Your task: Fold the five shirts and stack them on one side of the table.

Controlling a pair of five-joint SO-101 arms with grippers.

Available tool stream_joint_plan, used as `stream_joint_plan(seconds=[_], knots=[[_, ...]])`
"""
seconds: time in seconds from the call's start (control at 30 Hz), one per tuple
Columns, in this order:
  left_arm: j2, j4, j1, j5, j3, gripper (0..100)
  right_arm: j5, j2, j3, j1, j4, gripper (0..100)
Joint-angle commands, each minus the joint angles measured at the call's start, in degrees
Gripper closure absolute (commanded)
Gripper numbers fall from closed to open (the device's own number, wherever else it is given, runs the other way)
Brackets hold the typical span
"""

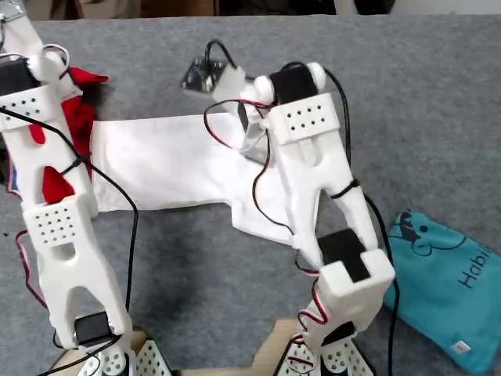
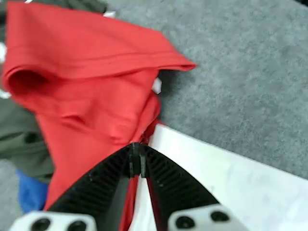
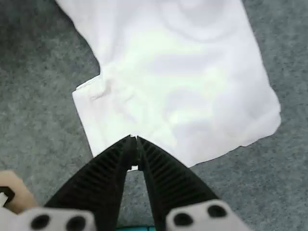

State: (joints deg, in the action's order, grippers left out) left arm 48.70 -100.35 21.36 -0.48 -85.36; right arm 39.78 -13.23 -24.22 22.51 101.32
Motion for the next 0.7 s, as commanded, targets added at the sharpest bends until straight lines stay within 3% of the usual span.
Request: stream_joint_plan(seconds=[0.0, 0.1, 0.27, 0.5, 0.67], knots=[[-9.8, -0.8, 1.1, -0.4, 12.1, 98, 2.6, 6.3, 7.9, 0.6, 0.8, 99.3], [-16.9, -0.6, 1.1, -0.4, 23.6, 98, 9.0, 11.6, 17.1, 1.7, 0.7, 99.4], [-24.6, 1.1, 1.1, -0.3, 40.6, 98, 10.7, 24.2, 34.0, 2.6, -6.5, 99.1], [-28.5, 25.4, 2.4, 1.8, 68.9, 98, 11.8, 31.7, 55.8, 2.7, -20.4, 98.4], [-30.3, 41.3, 2.8, 2.1, 84.0, 98, 10.4, 32.1, 64.7, 3.3, -27.0, 87.1]])
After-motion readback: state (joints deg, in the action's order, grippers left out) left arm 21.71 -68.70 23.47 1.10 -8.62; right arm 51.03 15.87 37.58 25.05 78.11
